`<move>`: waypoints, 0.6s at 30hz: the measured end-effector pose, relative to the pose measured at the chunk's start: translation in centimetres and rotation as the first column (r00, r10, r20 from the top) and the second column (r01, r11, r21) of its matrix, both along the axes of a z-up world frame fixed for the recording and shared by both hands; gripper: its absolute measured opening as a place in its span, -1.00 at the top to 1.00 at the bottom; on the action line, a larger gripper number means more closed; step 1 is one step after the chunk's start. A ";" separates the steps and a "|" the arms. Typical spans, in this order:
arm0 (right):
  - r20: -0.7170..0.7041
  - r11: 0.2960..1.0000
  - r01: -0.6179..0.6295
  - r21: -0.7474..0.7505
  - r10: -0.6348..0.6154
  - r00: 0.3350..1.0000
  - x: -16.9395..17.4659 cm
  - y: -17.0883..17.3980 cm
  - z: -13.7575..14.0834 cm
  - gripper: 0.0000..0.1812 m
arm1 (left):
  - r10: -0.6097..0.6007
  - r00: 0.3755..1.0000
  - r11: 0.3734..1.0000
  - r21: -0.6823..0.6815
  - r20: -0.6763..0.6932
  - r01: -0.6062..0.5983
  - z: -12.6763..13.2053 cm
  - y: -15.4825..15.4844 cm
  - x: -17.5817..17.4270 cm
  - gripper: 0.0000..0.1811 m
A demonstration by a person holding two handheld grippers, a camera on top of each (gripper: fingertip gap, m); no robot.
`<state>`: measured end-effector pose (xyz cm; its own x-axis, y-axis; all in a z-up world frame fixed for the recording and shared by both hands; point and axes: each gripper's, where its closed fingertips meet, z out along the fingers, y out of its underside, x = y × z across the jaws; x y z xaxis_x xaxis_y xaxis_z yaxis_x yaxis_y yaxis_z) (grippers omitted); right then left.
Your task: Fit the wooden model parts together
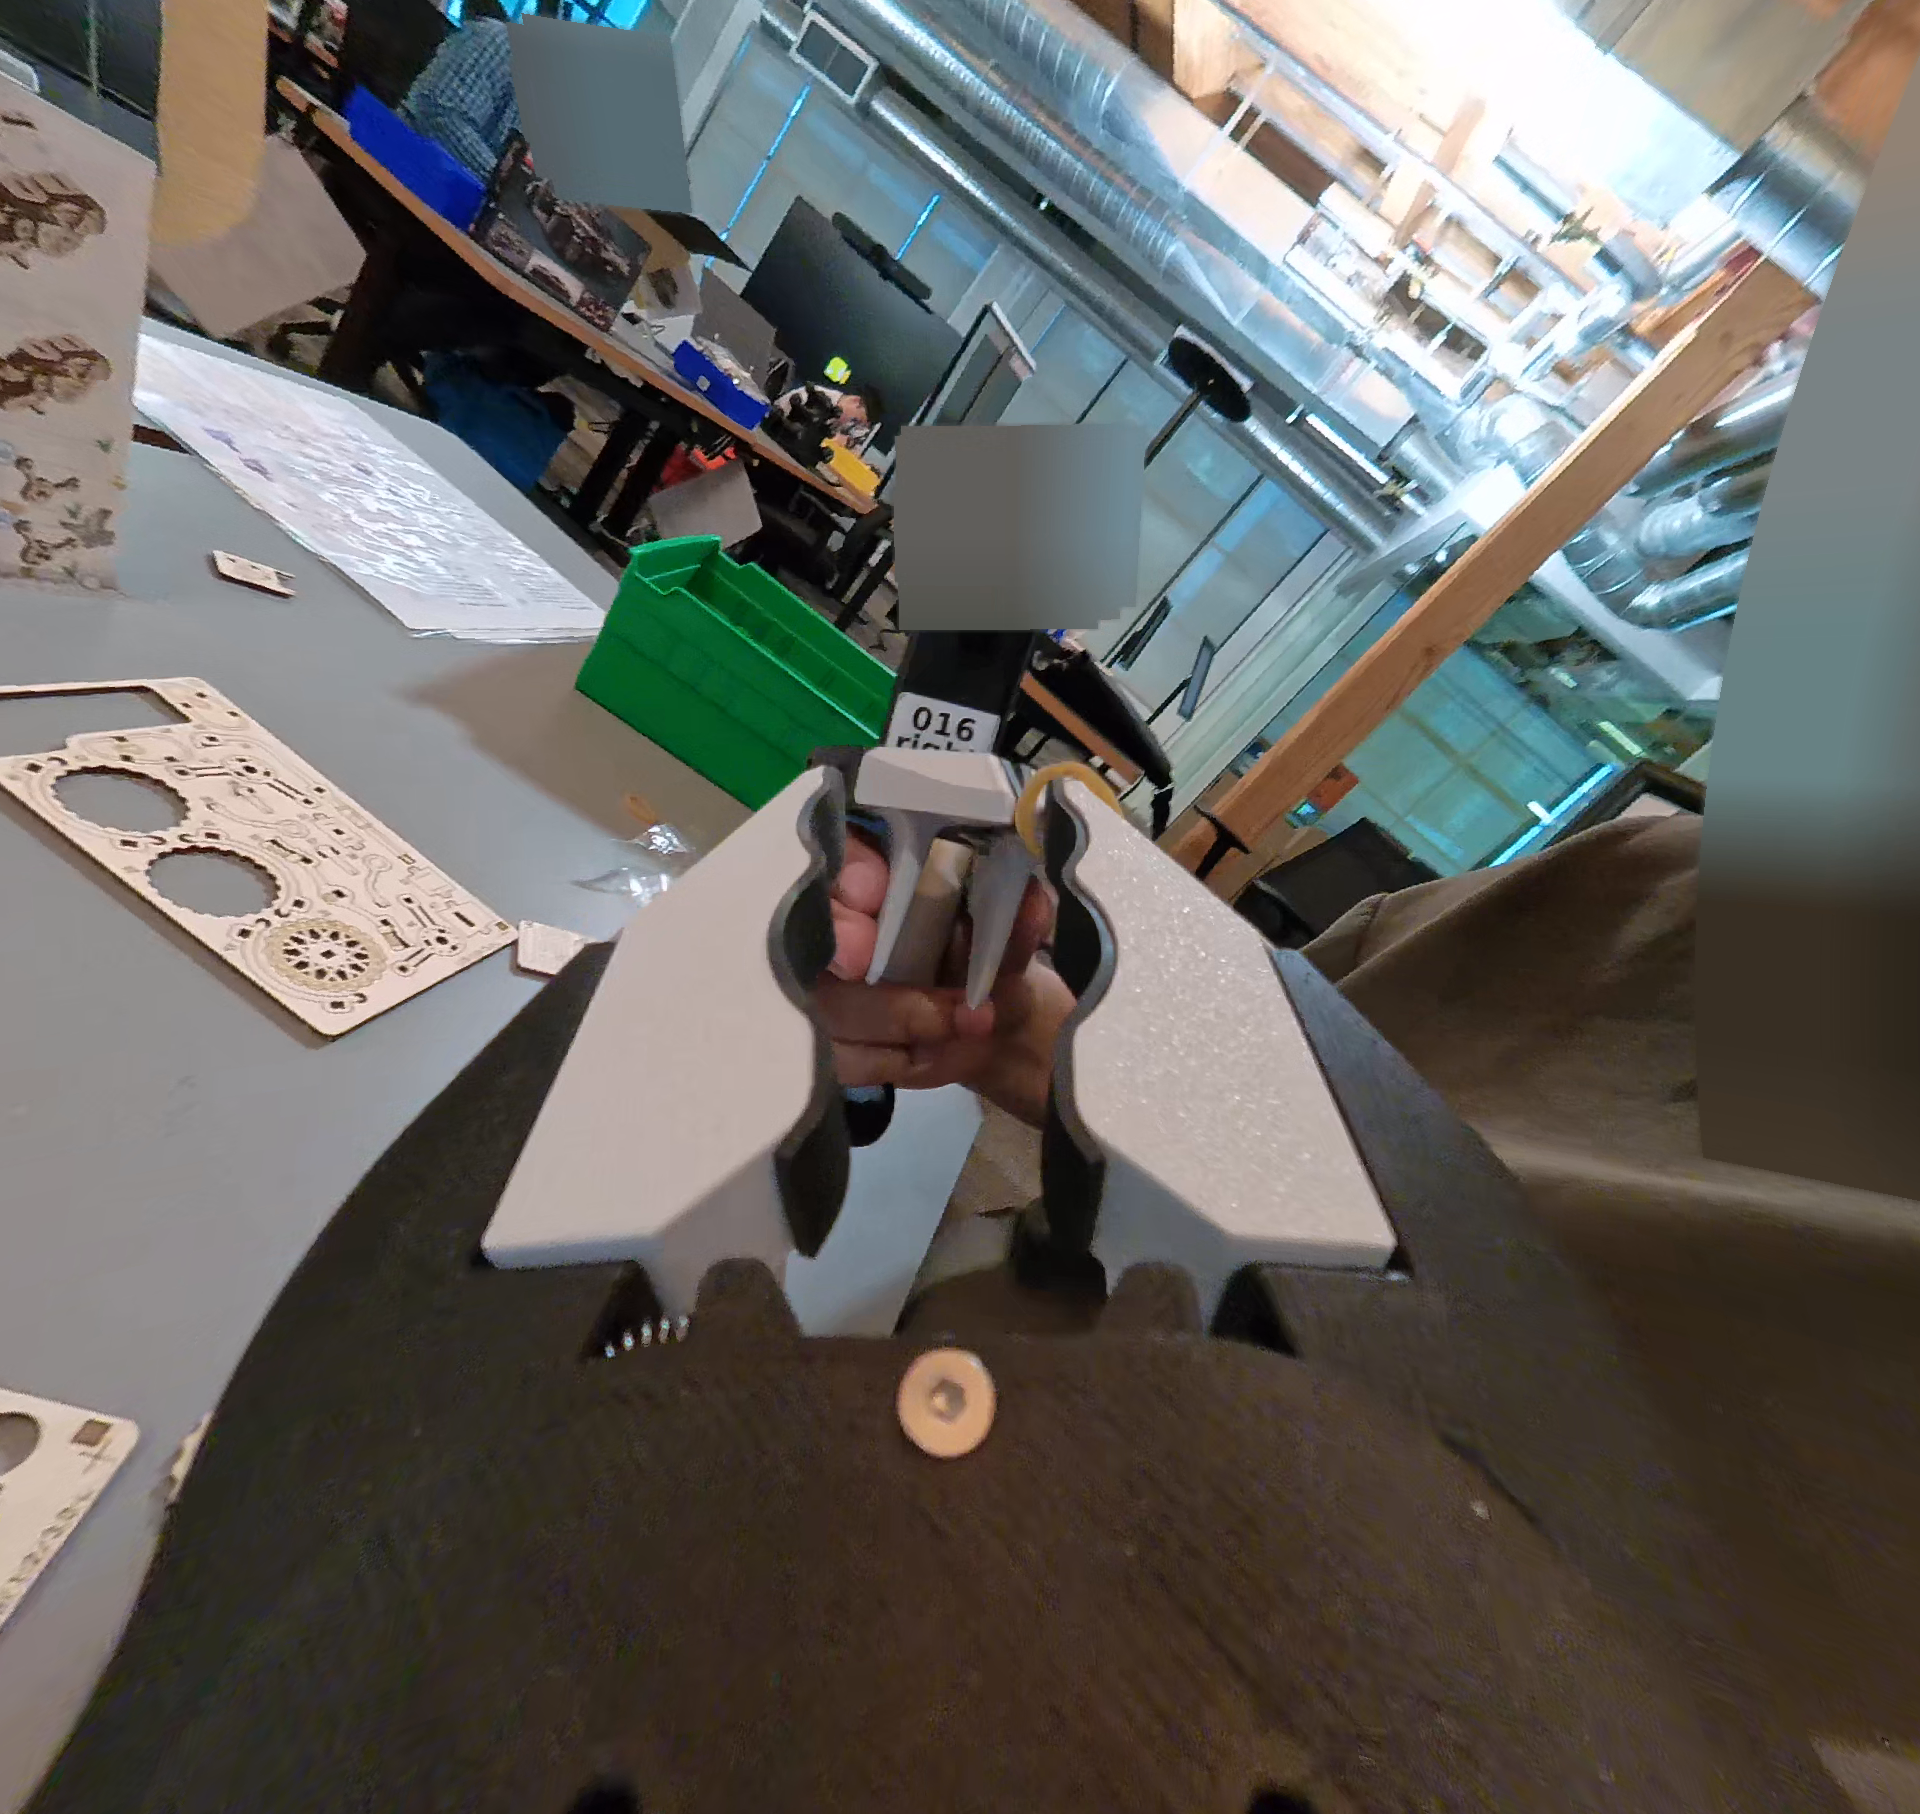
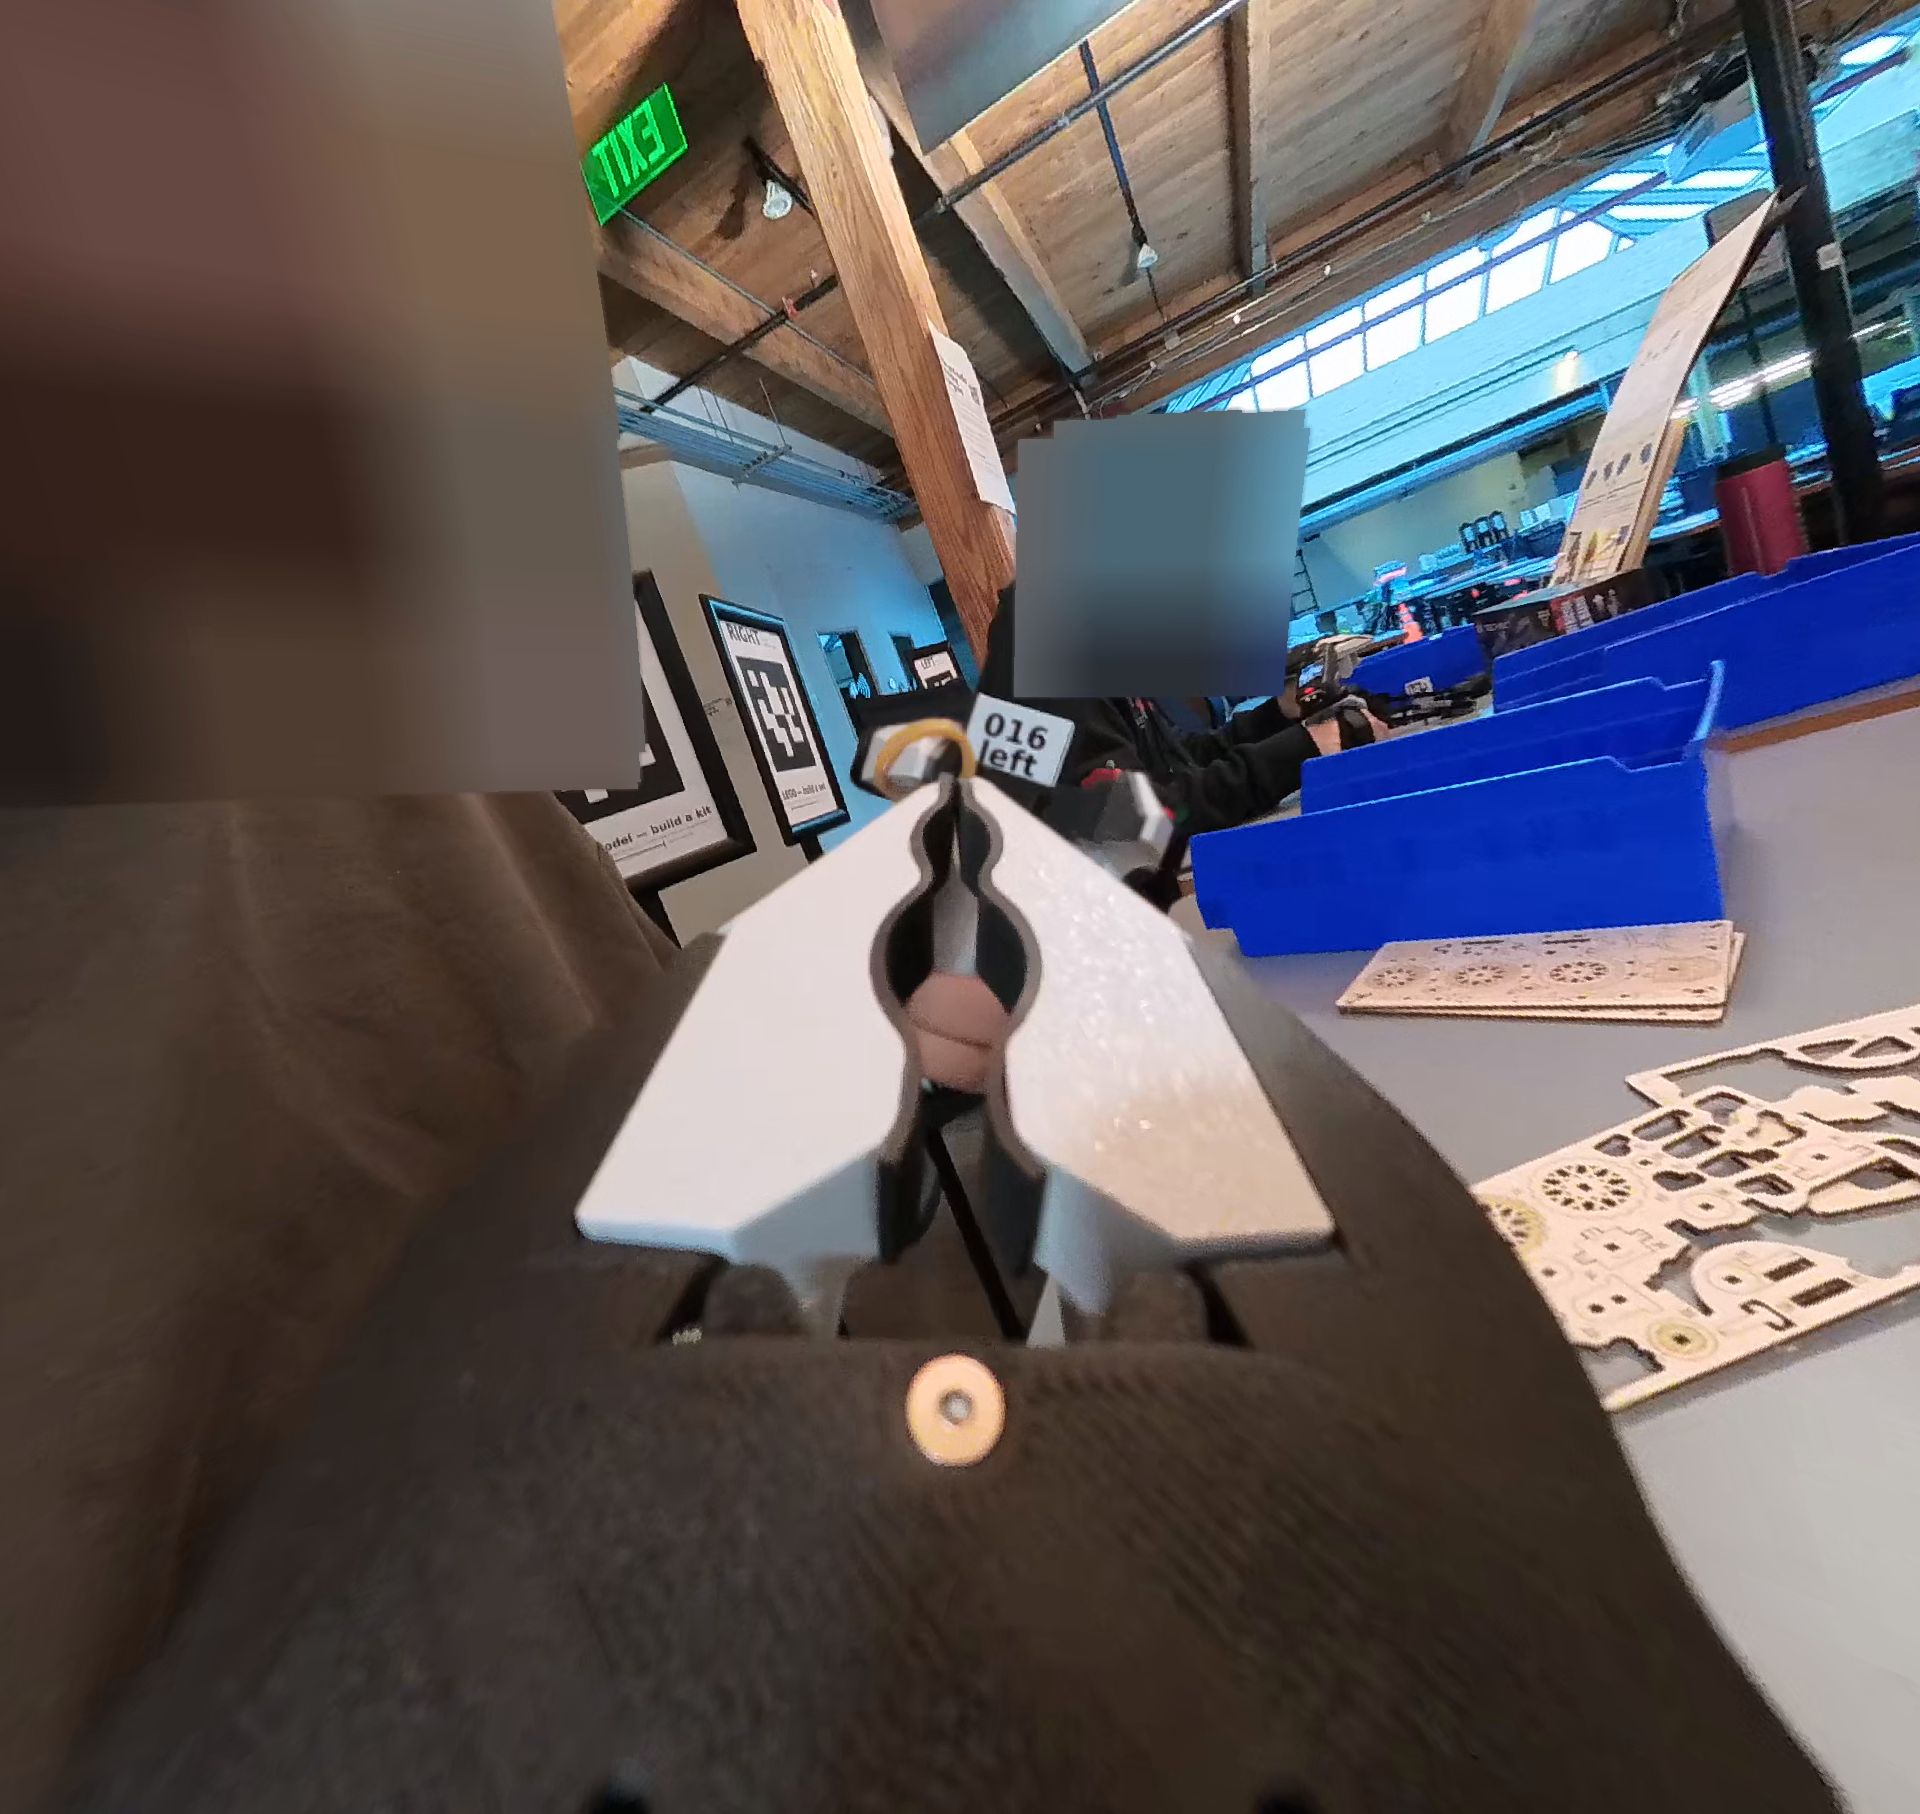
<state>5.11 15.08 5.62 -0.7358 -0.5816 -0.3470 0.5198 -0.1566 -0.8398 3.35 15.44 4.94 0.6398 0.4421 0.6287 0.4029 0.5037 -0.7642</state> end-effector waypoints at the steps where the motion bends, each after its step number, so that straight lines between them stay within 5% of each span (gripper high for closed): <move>1: 0.010 1.000 0.004 -0.006 -0.004 1.000 -0.2 0.1 0.1 1.00 | -0.006 1.000 1.000 0.015 0.003 0.006 0.1 -0.1 0.0 0.59; 12: -0.076 0.999 -0.023 0.034 0.025 0.997 1.3 -0.3 0.1 0.65 | -0.035 0.999 0.999 0.010 -0.015 0.035 0.0 0.4 0.3 0.70; 18: -0.067 0.998 -0.064 0.023 0.065 0.996 1.6 0.1 0.2 0.84 | -0.067 0.998 0.997 -0.034 -0.008 0.067 -0.5 1.3 0.6 0.69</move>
